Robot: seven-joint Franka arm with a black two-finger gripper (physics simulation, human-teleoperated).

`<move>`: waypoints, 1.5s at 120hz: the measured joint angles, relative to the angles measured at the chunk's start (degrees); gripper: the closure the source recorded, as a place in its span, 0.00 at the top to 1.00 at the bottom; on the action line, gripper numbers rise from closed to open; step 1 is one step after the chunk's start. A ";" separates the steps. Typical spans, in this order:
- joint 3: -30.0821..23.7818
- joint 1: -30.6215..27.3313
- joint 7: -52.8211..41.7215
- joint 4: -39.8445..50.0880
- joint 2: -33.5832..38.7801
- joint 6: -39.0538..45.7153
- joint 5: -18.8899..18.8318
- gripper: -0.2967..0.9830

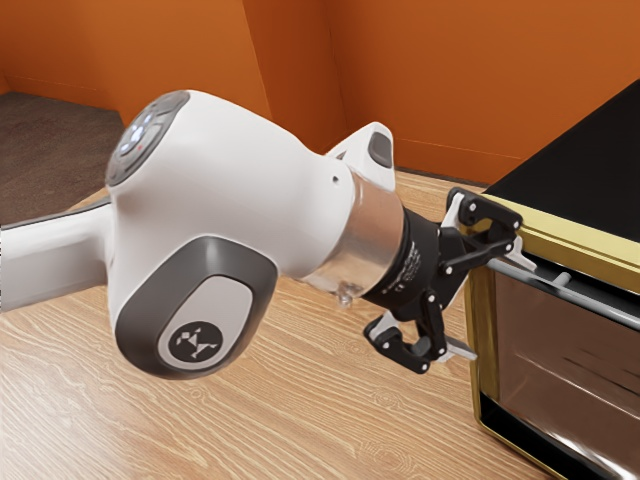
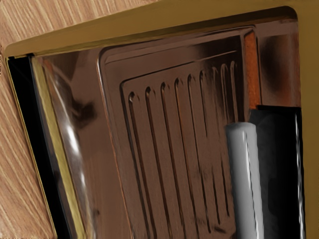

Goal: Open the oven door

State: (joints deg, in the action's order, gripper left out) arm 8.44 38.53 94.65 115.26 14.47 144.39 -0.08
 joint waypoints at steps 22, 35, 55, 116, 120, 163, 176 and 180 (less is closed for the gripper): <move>0.00 -0.04 3.71 -0.09 -0.54 0.75 -0.03 0.77; 0.00 -0.05 5.54 -0.09 -1.19 1.12 -0.07 0.77; 0.01 -0.54 7.75 -0.05 -2.33 1.69 -0.01 0.77; -1.18 -2.97 11.66 4.65 -0.24 4.16 2.74 0.76; -1.65 -3.27 11.78 6.10 0.77 4.68 2.63 0.76; -12.70 -12.27 12.49 24.30 15.57 9.51 3.83 0.77; -18.74 -17.30 13.22 31.70 23.49 11.13 4.48 0.77; -21.28 -19.35 13.52 33.58 26.17 11.54 6.11 0.77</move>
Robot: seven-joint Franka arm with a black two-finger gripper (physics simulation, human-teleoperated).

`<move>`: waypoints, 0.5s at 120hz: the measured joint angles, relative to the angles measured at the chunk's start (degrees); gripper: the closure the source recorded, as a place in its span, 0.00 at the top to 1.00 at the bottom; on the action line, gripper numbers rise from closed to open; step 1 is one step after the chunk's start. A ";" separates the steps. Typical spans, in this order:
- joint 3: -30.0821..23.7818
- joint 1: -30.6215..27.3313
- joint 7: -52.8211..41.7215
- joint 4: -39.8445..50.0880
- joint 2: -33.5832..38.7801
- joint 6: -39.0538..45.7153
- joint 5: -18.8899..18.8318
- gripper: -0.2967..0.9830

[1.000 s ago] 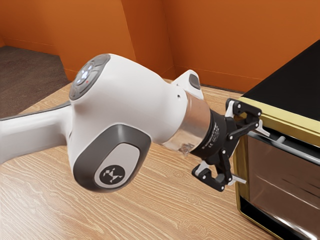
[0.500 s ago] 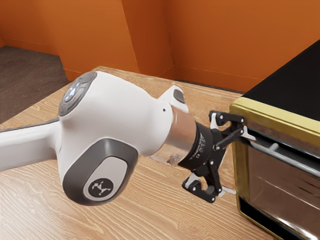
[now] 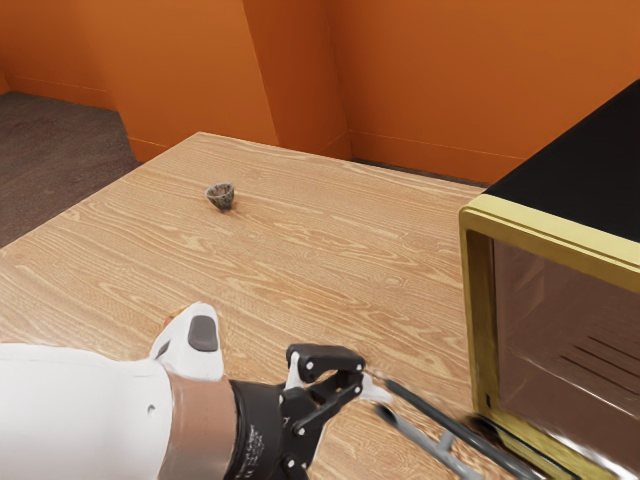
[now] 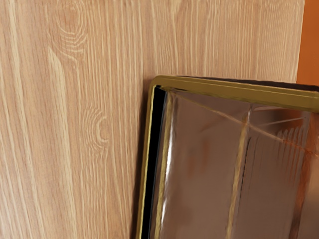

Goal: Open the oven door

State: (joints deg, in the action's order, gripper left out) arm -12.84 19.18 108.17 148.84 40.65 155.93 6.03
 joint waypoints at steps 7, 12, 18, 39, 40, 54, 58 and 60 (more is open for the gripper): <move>-3.69 -3.80 0.43 2.27 4.17 0.40 2.37 0.77; -8.06 -7.62 0.65 3.38 7.55 0.38 4.54 0.77; -13.20 -12.09 0.36 3.94 11.60 -0.32 9.01 0.77; -12.37 -20.70 -5.66 -15.11 10.70 -14.38 7.97 0.76; -11.75 -21.24 -6.20 -18.00 9.75 -16.17 6.75 0.76; 0.51 -24.61 -15.54 -54.55 -12.38 -39.70 -7.31 0.76; 4.31 -23.62 -17.67 -59.15 -18.42 -44.44 -9.34 0.77; 6.60 -22.39 -18.65 -61.09 -21.29 -46.53 -10.17 0.77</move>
State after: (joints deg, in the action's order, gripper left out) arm -6.25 -3.22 89.52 87.75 19.35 109.40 -4.15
